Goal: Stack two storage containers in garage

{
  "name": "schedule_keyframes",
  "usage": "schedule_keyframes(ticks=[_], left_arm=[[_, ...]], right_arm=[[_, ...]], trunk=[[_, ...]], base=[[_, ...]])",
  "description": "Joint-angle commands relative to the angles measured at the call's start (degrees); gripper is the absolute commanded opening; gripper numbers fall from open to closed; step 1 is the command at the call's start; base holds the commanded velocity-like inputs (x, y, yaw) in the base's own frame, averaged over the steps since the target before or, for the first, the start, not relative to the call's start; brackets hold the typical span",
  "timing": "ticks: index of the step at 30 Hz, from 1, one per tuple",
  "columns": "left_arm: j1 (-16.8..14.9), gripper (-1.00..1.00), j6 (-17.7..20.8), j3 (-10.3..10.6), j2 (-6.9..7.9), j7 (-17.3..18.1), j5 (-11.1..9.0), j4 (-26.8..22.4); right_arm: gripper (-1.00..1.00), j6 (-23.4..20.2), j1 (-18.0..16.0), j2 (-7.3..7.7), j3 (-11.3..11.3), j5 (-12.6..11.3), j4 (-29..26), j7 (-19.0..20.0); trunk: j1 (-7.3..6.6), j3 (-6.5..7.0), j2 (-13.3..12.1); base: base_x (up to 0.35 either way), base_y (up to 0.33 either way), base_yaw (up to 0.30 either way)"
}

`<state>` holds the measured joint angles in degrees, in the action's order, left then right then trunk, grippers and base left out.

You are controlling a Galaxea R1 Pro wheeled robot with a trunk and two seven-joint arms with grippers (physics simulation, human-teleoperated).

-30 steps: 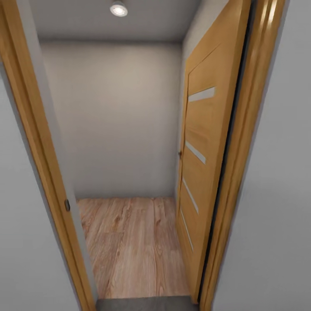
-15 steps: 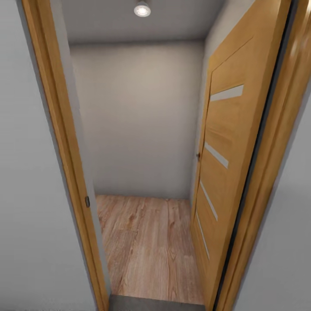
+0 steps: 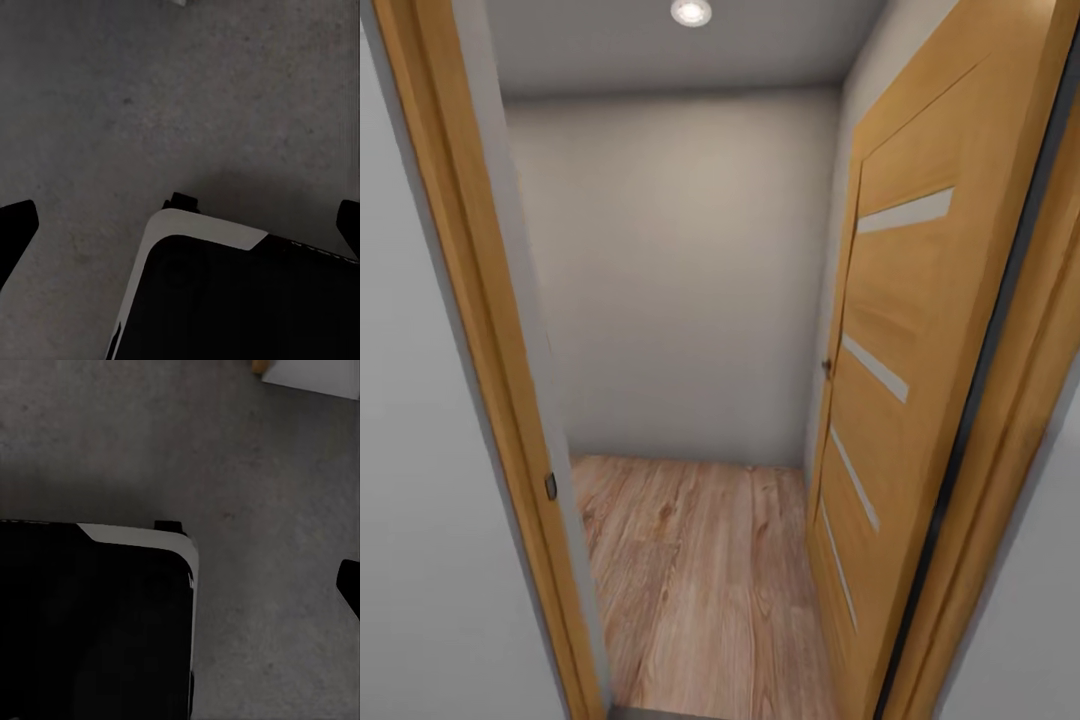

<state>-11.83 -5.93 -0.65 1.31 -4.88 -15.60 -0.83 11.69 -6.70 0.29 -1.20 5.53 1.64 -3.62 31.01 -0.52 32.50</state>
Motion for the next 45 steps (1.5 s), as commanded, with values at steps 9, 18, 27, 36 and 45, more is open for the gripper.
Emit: schedule_keyframes(ticks=[9, 18, 27, 36, 45], left_arm=[[-0.03, 1.00, 0.18, 0.09, 0.01, -0.04, -0.09, 0.04], [0.00, 1.00, 0.18, -0.06, 0.01, -0.04, -0.16, 0.04], [-0.03, 1.00, 0.21, -0.14, 0.00, -0.04, -0.30, 0.12], [-0.03, 1.00, 0.38, -0.14, 0.01, 0.04, -0.36, 0.13], [-0.03, 1.00, 0.15, -0.14, 0.01, 0.04, -0.32, 0.13]], right_arm=[[1.00, 0.23, -0.07, -0.01, -0.04, 0.70, 0.16, -0.30], [1.00, 0.18, -0.07, 0.03, -0.26, 0.54, 0.18, -0.41], [1.00, 0.18, -0.07, -0.03, -0.04, 0.62, 0.13, -0.42], [1.00, 0.18, -0.07, -0.03, -0.04, 0.62, 0.13, -0.39], [1.00, 0.18, -0.07, -0.03, -0.04, 0.62, 0.15, -0.35]], trunk=[[0.05, -0.05, 0.05], [0.05, -0.05, 0.05], [0.05, -0.05, 0.05], [0.05, -0.05, 0.05], [0.05, -0.05, 0.05]], base=[[0.315, 0.000, 0.001], [0.321, 0.000, 0.000], [0.321, 0.000, 0.000], [0.321, 0.000, 0.000], [0.321, 0.000, 0.000]])
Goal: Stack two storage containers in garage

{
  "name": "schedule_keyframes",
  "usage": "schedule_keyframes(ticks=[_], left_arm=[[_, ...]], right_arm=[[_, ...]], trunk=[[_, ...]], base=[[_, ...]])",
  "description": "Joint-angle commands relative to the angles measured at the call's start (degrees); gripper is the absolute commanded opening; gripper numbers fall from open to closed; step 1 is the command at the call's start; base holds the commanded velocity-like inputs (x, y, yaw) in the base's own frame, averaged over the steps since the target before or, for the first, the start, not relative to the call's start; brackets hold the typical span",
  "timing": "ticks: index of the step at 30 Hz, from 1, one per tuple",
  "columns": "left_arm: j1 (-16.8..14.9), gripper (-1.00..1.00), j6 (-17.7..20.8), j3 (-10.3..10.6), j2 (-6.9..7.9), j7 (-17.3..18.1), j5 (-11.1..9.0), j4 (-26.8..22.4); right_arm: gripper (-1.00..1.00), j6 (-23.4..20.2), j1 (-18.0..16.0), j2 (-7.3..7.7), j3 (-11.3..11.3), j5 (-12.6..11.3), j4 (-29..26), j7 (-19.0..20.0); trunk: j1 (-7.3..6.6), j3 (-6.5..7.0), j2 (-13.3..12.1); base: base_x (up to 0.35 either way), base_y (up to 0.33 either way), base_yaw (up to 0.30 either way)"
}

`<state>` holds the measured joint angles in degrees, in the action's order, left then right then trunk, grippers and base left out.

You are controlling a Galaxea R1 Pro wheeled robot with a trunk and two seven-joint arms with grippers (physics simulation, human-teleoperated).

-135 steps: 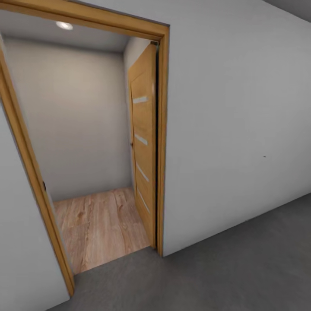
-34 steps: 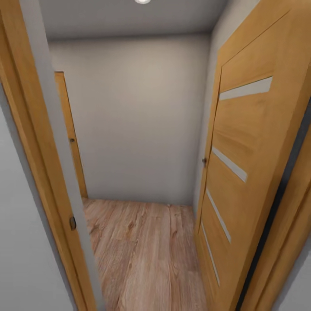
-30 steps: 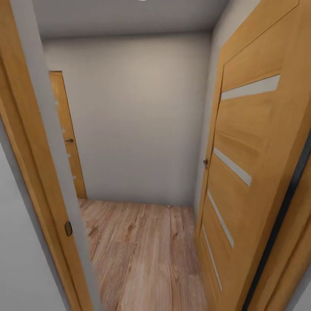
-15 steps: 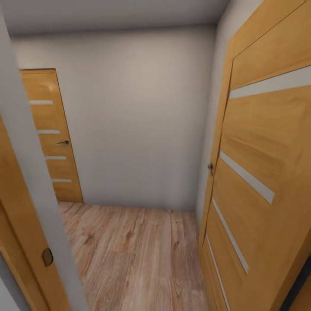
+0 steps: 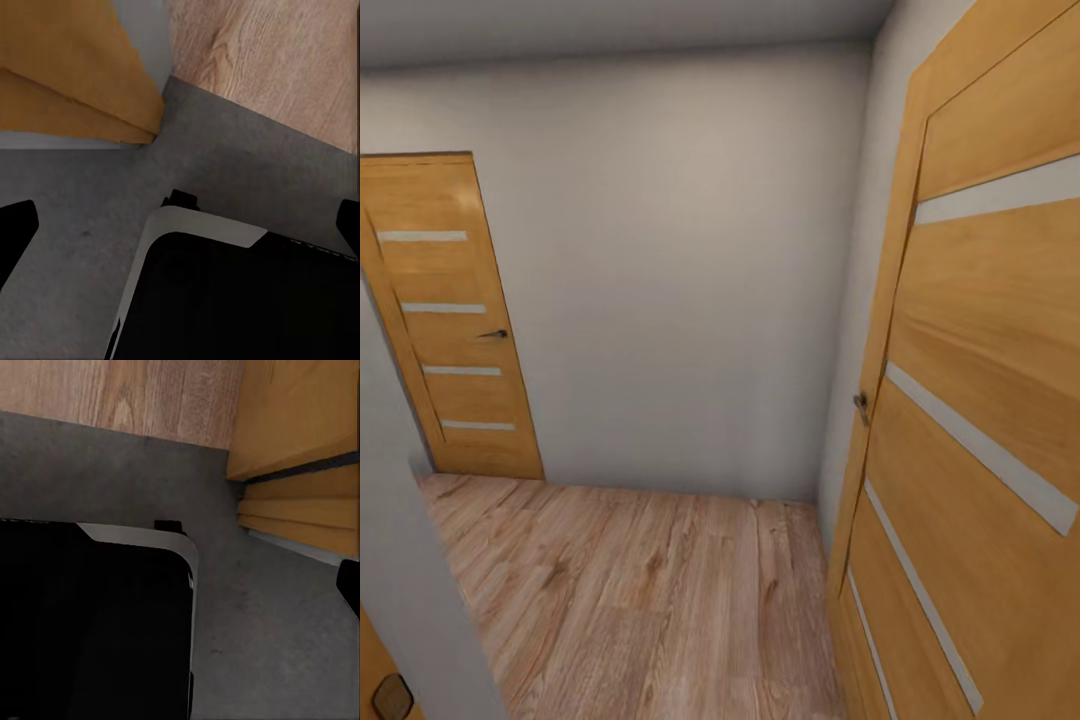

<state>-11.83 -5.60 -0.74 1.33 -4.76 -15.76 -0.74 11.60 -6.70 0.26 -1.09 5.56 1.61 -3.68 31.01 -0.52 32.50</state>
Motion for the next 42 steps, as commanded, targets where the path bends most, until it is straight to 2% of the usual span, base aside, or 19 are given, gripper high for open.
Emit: schedule_keyframes(ticks=[1, 42], left_arm=[[-0.03, 1.00, -0.31, -0.05, -0.01, -0.08, -0.15, 0.04], [-0.02, 1.00, -0.80, -0.22, -0.01, -0.08, -0.58, 0.04]], right_arm=[[1.00, 0.27, -0.07, 0.00, -0.14, 0.59, 0.17, -0.30], [1.00, 0.32, -0.07, 0.05, 0.03, 0.73, 0.15, -0.11]], trunk=[[0.05, -0.05, 0.05], [0.05, -0.05, 0.05]], base=[[0.300, 0.000, 0.000], [0.033, -0.020, 0.000]])
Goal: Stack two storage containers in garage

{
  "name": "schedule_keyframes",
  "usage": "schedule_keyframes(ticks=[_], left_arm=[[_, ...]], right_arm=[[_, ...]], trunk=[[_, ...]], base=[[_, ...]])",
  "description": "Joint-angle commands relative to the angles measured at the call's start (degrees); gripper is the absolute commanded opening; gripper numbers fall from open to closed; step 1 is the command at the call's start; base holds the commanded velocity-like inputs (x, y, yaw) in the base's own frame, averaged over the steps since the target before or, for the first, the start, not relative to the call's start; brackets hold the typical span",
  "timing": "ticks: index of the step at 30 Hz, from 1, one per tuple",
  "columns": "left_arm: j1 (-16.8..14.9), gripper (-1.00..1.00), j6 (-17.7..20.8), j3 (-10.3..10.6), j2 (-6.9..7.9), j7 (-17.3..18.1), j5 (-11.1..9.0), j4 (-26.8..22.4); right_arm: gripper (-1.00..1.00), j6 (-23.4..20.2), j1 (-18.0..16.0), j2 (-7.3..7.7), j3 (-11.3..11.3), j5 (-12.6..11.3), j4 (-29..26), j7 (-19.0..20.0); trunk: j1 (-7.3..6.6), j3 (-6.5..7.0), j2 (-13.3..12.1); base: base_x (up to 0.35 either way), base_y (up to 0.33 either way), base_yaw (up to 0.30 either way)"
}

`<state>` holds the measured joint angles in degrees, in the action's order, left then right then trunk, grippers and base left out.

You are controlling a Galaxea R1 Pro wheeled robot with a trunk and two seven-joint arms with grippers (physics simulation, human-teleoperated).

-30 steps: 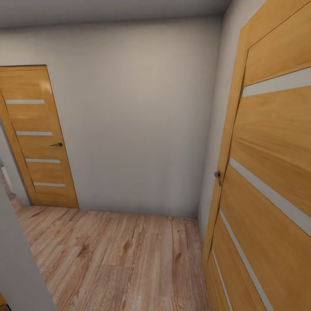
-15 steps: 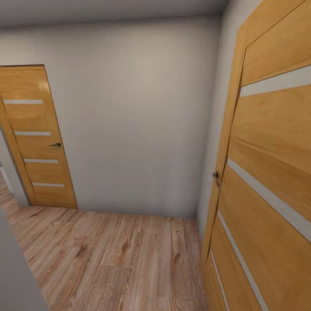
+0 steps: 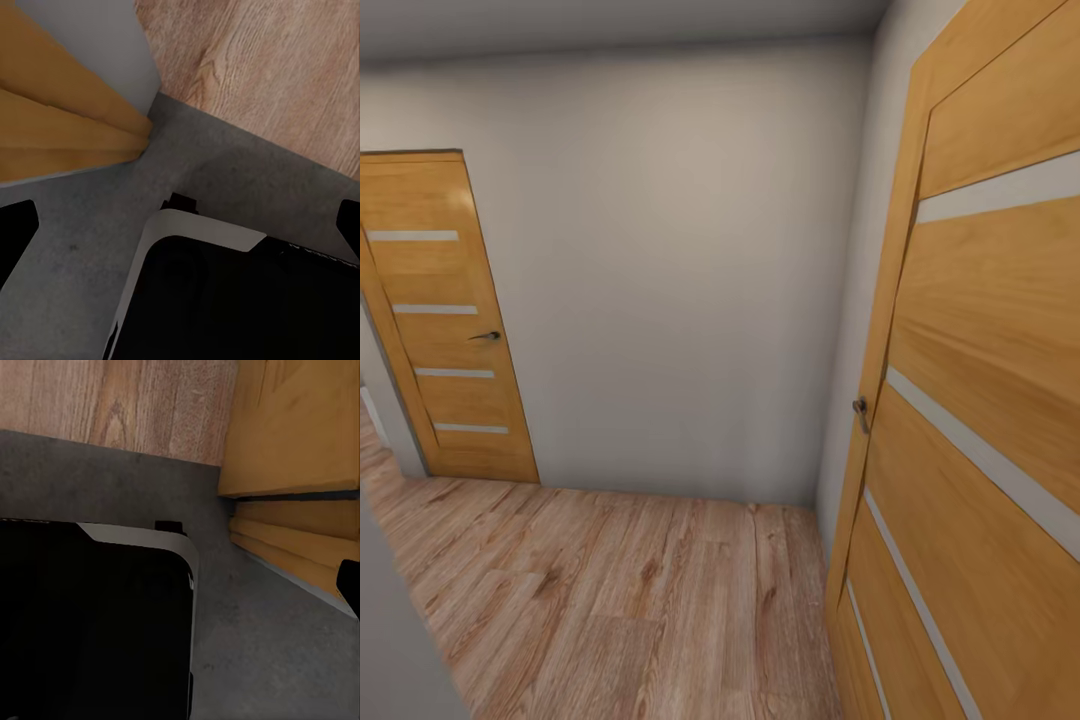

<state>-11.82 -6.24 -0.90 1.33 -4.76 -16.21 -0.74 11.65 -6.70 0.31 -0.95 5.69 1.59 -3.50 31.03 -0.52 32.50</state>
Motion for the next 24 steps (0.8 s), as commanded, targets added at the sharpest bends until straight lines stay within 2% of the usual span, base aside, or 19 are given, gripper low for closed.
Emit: schedule_keyframes(ticks=[1, 24], left_arm=[[-0.04, 1.00, -0.14, -0.06, -0.01, -0.07, -0.17, 0.04], [-0.05, 1.00, 0.51, -0.06, -0.01, -0.07, -0.23, 0.12]], right_arm=[[1.00, 0.28, -0.07, 0.02, -0.12, 0.61, 0.17, -0.29], [1.00, 0.30, -0.07, 0.08, -0.11, 0.64, 0.17, -0.37]], trunk=[[0.03, -0.05, 0.05], [0.03, -0.05, 0.05]], base=[[0.178, 0.000, 0.000], [0.314, 0.000, 0.000]])
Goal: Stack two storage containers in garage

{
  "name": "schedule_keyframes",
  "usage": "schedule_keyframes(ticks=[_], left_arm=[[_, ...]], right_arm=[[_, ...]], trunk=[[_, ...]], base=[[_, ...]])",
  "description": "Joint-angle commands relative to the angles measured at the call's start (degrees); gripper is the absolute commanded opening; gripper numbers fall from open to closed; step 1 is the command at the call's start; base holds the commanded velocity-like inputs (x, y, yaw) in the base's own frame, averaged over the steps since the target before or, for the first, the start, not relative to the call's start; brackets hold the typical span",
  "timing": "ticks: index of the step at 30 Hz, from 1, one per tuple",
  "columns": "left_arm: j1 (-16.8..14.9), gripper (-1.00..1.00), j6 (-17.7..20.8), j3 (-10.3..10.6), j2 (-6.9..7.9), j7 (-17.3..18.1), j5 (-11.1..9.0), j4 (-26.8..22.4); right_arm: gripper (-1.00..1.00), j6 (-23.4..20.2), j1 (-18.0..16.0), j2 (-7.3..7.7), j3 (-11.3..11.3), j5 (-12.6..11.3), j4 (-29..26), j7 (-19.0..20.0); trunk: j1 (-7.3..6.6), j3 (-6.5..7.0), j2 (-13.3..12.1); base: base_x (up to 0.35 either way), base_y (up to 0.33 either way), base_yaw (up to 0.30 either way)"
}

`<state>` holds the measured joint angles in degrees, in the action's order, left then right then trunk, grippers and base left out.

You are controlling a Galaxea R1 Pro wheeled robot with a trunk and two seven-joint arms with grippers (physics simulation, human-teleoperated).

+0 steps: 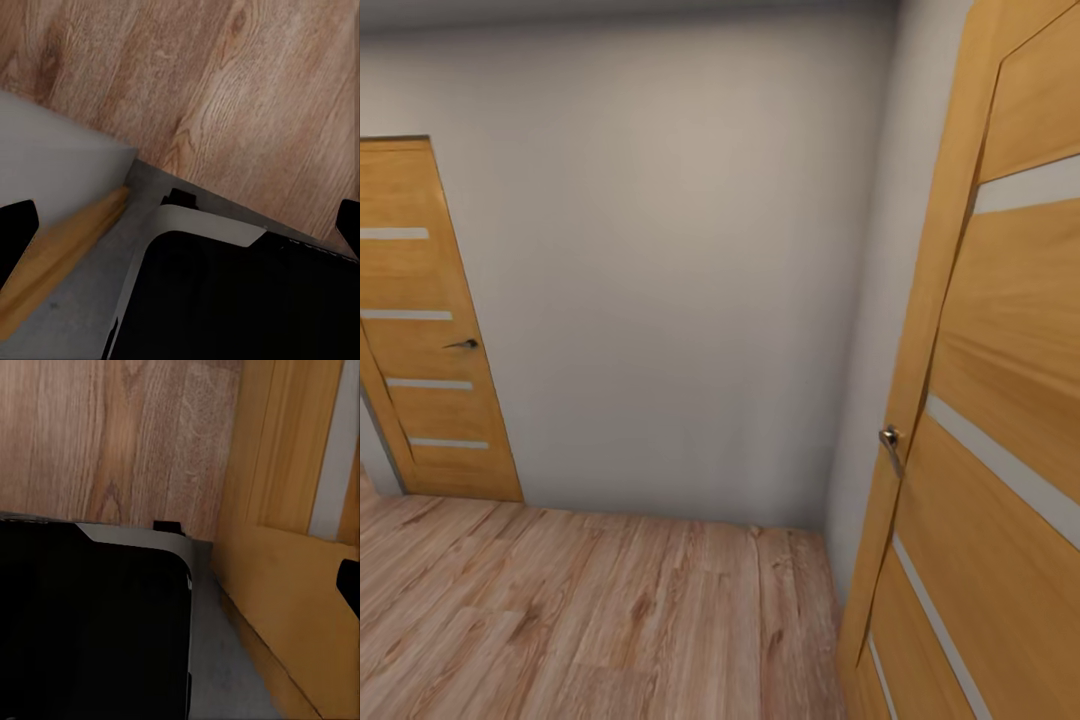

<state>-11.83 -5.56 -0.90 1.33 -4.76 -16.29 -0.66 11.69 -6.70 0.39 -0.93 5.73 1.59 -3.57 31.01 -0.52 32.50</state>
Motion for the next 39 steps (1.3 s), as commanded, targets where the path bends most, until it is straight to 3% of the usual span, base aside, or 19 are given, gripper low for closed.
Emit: schedule_keyframes(ticks=[1, 39], left_arm=[[-0.03, 1.00, -0.16, -0.06, -0.01, -0.08, -0.15, 0.04], [-0.03, 1.00, 0.03, -0.03, 0.08, -0.08, -0.15, 0.05]], right_arm=[[1.00, 0.26, -0.07, 0.02, -0.12, 0.60, 0.17, -0.30], [1.00, 0.35, -0.07, -0.12, -0.12, 0.60, 0.17, -0.39]], trunk=[[0.05, -0.05, 0.05], [0.05, -0.05, 0.05]], base=[[0.322, 0.000, 0.000], [0.322, 0.000, 0.000]])
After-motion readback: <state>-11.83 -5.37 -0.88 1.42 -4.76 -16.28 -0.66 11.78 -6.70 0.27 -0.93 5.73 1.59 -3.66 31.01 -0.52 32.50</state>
